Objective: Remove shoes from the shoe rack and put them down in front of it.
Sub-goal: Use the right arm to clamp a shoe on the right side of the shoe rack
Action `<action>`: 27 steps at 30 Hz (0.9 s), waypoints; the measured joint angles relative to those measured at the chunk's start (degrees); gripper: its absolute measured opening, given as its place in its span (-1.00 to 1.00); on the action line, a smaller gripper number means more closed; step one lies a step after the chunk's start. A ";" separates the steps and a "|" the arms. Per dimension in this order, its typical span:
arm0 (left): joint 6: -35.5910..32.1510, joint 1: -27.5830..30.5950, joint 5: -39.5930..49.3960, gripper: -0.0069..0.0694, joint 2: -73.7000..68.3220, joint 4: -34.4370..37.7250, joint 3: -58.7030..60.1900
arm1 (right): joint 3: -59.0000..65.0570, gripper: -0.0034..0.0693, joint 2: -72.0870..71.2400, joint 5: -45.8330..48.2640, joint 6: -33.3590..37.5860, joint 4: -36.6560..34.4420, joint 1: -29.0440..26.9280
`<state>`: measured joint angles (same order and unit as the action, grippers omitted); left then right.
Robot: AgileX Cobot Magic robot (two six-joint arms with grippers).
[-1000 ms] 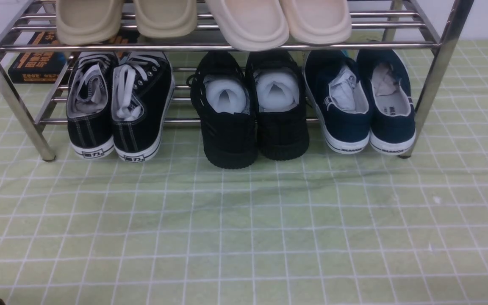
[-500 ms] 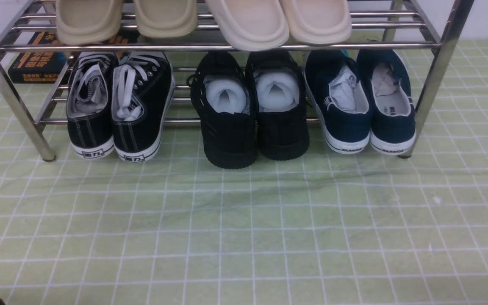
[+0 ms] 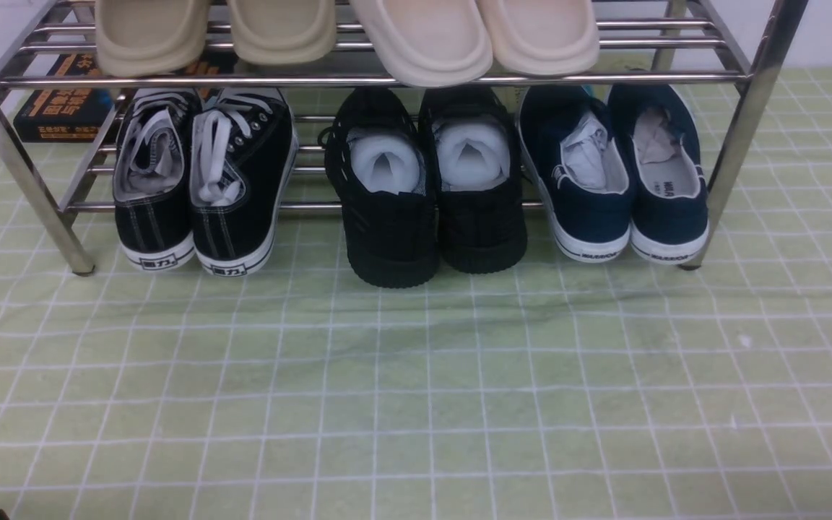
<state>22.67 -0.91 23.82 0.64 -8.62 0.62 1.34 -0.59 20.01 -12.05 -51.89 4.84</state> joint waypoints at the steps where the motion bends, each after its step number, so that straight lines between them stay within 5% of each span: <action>1: 0.00 0.00 0.00 -0.19 0.00 0.00 0.00 | 0.00 -0.25 0.00 0.00 0.00 0.00 0.00; 13: 0.05 0.00 0.00 -0.19 0.00 0.00 0.00 | -18.59 -0.36 12.34 -2.27 23.90 2.26 0.00; 19: 0.04 0.00 0.00 -0.19 0.00 0.00 0.00 | -34.47 -0.90 37.10 16.27 28.42 13.14 0.00; 27: 0.04 0.00 0.00 -0.19 0.00 0.00 0.00 | -57.59 -0.88 69.94 39.24 26.09 22.33 0.89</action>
<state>22.71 -0.91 23.82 0.64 -8.62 0.62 -56.25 69.35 59.25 14.04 -29.56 5.73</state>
